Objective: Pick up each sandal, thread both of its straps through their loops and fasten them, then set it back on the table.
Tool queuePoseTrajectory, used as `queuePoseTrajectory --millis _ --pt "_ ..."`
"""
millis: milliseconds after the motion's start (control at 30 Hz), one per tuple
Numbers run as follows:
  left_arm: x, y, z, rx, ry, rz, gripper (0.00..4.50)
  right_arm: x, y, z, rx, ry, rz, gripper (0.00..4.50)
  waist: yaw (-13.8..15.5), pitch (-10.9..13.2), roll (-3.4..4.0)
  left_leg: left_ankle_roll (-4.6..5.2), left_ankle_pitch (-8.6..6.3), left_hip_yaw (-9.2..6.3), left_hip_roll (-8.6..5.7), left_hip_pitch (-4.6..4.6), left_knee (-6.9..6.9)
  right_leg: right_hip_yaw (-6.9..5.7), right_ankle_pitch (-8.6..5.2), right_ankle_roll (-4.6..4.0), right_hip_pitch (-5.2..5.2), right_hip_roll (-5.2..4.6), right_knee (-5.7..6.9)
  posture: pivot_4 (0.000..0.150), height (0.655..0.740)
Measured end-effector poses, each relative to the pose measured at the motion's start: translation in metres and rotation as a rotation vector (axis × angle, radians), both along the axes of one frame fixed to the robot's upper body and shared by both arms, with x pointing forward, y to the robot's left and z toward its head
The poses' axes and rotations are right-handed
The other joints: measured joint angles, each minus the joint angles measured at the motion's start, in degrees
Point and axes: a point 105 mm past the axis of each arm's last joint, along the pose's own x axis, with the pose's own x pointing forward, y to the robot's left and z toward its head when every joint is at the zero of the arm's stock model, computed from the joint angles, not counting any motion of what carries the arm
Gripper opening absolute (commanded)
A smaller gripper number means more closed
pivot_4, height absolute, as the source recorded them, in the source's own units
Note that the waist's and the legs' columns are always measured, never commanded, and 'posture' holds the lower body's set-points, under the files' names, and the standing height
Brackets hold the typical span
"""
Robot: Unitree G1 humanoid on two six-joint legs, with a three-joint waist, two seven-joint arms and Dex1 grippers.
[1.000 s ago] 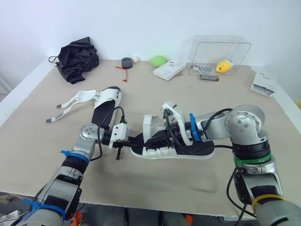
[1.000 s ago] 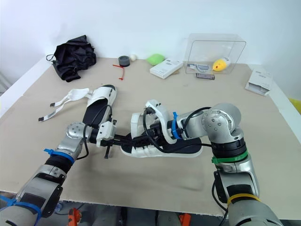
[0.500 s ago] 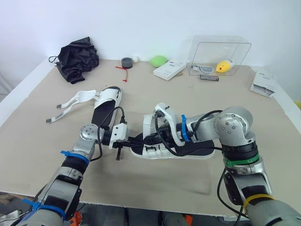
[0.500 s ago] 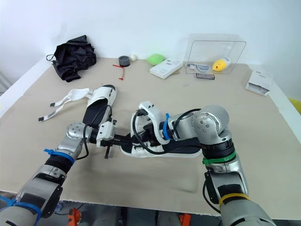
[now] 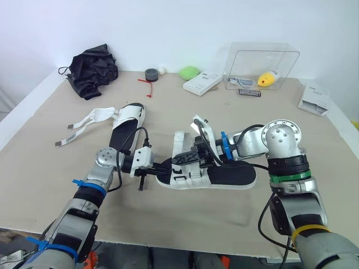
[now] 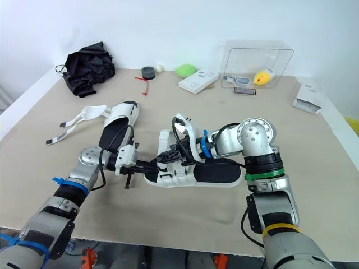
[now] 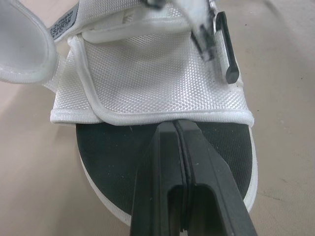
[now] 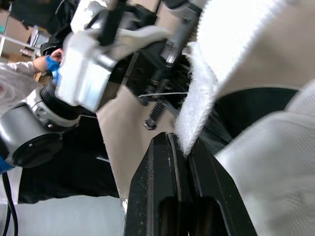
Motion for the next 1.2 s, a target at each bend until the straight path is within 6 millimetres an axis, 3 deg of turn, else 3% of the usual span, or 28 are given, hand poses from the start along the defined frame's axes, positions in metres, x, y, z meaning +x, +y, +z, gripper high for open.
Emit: queuePoseTrajectory --millis 600,767,933,1200 --pt "-0.001 0.000 -0.001 -0.008 -0.007 0.014 0.00 0.011 -0.009 -0.020 -0.057 0.141 -0.095 0.06 0.0 0.0 0.00 0.00 0.00 0.01 0.00 0.04 0.00 0.10 -0.02 0.06 0.06 0.06 0.00 0.150 0.7400" --pt "-0.002 0.000 -0.001 -0.011 -0.006 0.018 0.00 0.016 -0.008 -0.013 -0.058 0.157 -0.103 0.06 0.0 0.0 0.01 0.00 0.00 0.00 0.00 0.03 -0.03 0.13 -0.04 0.08 0.05 0.10 0.00 0.150 0.7400" --pt "-0.002 0.000 -0.001 -0.014 -0.007 0.021 0.00 0.013 -0.001 0.002 -0.020 0.137 -0.060 0.06 0.0 0.0 0.00 0.00 0.00 -0.02 0.00 0.02 -0.03 0.14 -0.05 0.10 0.06 0.11 -0.01 0.150 0.7400" --pt "-0.003 0.000 -0.001 -0.016 -0.006 0.024 0.00 0.004 0.000 -0.013 -0.040 0.183 -0.037 0.06 -0.1 0.0 0.01 0.01 0.00 -0.01 0.00 0.02 -0.03 0.16 -0.05 0.09 0.06 0.11 -0.01 0.150 0.7400"
